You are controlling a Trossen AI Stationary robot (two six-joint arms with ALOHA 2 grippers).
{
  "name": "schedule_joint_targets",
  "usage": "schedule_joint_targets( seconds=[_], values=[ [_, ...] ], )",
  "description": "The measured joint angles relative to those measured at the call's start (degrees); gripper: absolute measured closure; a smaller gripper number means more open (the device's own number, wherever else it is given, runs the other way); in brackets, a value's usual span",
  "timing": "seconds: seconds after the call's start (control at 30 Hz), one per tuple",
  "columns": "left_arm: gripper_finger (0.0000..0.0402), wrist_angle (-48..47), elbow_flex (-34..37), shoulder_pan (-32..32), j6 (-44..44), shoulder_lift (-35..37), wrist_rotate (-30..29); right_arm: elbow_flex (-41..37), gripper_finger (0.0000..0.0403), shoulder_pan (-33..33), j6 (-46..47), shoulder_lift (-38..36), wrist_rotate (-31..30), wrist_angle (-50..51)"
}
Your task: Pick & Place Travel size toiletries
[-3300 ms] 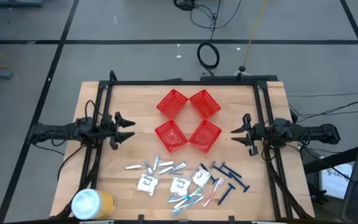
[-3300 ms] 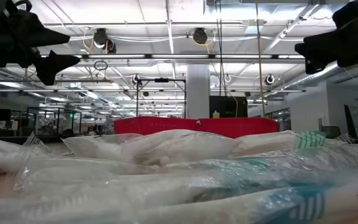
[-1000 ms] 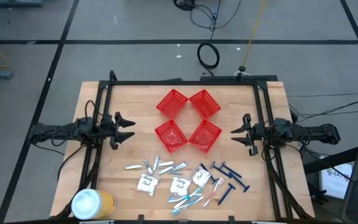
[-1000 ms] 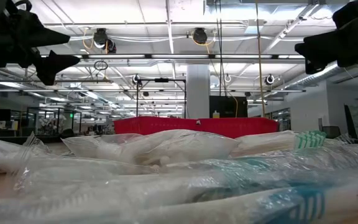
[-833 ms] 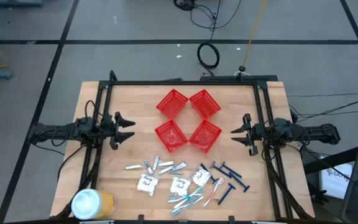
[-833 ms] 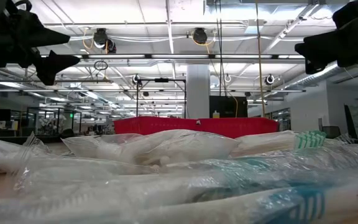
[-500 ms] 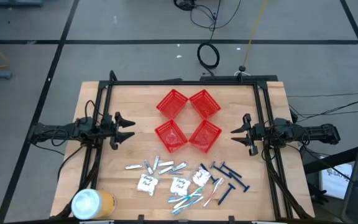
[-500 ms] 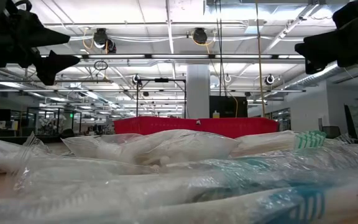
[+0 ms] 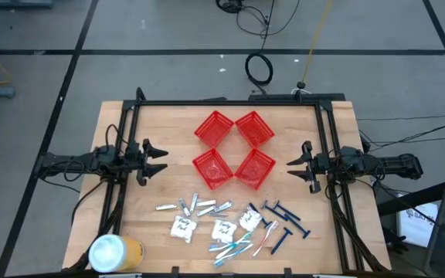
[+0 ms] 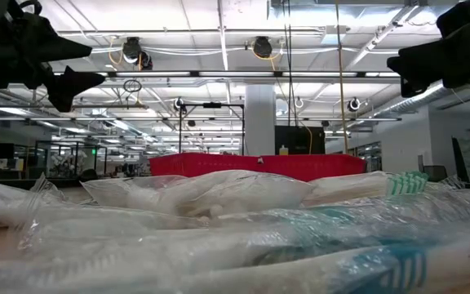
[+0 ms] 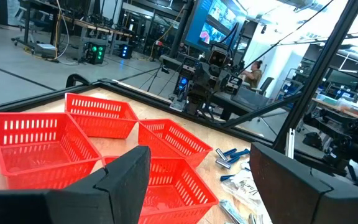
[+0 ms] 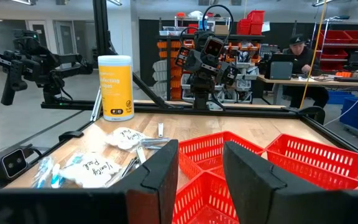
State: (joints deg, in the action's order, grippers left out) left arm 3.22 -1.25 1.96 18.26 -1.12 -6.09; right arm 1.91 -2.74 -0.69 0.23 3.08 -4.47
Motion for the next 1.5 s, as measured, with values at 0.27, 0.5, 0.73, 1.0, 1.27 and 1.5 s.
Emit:
schedule_joint_targets(
  seconds=[0.27, 0.5, 0.73, 1.0, 1.27, 1.5],
  values=[
    [0.0131, 0.0, 0.0, 0.0, 0.0, 0.0, 0.0, 0.0, 0.0287, 0.0, 0.0, 0.0, 0.0, 0.0],
    [0.0131, 0.0, 0.0, 0.0, 0.0, 0.0, 0.0, 0.0, 0.0287, 0.0, 0.0, 0.0, 0.0, 0.0],
    [0.0131, 0.0, 0.0, 0.0, 0.0, 0.0, 0.0, 0.0, 0.0287, 0.0, 4.5, 0.0, 0.3, -2.5],
    [0.0131, 0.0, 0.0, 0.0, 0.0, 0.0, 0.0, 0.0, 0.0287, 0.0, 24.1, 0.2, 1.5, -8.7],
    [0.0131, 0.0, 0.0, 0.0, 0.0, 0.0, 0.0, 0.0, 0.0287, 0.0, 25.4, 0.5, 0.0, -9.0],
    [0.0131, 0.0, 0.0, 0.0, 0.0, 0.0, 0.0, 0.0, 0.0284, -0.8, 24.9, 2.5, 0.0, -14.1]
  ],
)
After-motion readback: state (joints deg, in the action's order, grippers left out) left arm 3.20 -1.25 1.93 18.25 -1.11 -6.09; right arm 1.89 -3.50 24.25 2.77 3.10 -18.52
